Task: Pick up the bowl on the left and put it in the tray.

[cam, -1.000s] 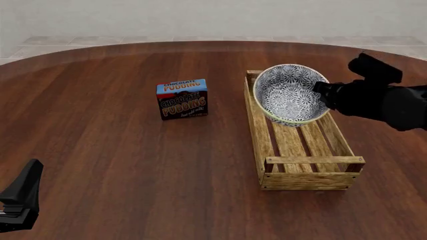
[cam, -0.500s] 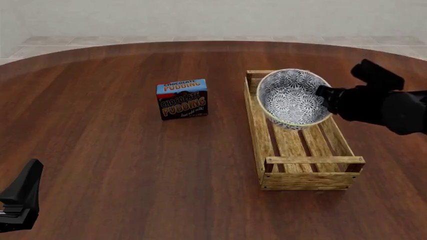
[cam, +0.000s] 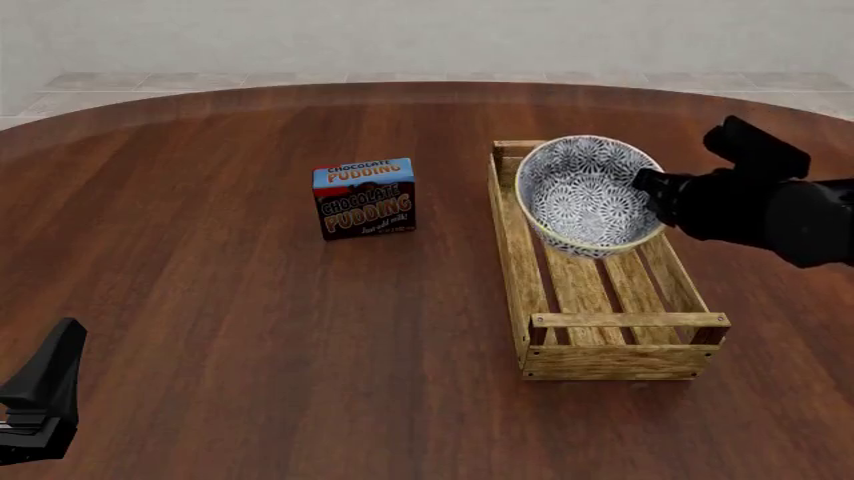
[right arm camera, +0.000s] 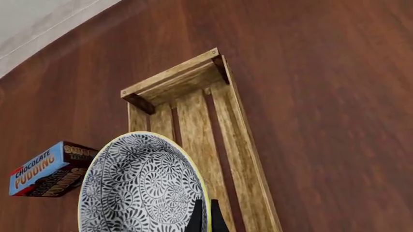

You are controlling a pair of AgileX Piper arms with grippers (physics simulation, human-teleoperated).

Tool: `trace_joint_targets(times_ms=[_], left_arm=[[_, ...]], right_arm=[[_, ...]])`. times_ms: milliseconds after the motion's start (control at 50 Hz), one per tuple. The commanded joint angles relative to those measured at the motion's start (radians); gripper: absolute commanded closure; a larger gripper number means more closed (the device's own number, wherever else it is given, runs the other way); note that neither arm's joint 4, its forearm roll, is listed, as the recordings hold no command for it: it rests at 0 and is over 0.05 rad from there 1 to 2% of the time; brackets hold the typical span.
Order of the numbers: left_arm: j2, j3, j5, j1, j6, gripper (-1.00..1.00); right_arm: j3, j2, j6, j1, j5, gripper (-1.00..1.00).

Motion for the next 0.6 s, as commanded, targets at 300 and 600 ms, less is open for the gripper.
trace_joint_targets(times_ms=[300, 600], left_arm=[[0.000, 0.000, 0.000, 0.000, 0.000, -1.00], [0.000, 0.000, 0.000, 0.000, 0.000, -1.00]], right_arm=[[-0.005, 0.067, -0.016, -0.009, -0.040, 1.00], [0.005, 0.116, -0.033, -0.008, -0.082, 1.00]])
